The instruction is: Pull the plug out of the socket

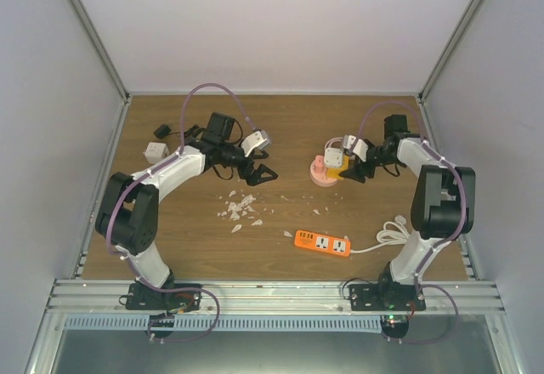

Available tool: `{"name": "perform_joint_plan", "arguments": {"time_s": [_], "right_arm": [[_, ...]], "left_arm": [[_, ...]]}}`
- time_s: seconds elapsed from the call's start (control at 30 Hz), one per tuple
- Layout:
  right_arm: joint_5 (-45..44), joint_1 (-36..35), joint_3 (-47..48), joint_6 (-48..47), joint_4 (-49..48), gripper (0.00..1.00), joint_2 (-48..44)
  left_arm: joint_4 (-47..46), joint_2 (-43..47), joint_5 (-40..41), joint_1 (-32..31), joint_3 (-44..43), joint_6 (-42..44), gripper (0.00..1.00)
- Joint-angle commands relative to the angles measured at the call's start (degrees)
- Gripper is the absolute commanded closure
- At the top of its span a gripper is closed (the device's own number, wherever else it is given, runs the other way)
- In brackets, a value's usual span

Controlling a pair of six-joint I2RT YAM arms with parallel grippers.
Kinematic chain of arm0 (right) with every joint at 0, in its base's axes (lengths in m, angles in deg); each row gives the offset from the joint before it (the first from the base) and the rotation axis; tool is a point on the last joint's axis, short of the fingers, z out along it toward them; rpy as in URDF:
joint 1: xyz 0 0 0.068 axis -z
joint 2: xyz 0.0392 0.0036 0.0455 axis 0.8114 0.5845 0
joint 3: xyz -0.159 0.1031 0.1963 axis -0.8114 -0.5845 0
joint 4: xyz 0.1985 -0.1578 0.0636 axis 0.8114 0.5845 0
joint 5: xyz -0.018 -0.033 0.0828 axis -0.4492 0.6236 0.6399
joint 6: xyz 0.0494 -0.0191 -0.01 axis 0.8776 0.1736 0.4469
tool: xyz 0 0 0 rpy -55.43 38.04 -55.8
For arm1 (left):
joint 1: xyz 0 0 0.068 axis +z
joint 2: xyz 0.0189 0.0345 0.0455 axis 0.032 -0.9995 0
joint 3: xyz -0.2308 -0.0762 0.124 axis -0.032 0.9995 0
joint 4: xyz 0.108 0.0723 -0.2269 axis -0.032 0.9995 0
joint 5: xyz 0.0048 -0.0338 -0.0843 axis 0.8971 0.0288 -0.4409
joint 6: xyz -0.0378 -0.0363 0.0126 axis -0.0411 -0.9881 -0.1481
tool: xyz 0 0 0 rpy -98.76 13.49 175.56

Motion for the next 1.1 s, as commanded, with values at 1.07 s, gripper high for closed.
{"name": "perform_joint_plan", "arguments": {"time_s": [1.07], "right_arm": [[-0.59,-24.64,-9.18,34.24,-26.09,0.45,-0.87]], "left_arm": [[-10.14,5.8,-7.21,4.16,7.84,-33.36,0.01]]}}
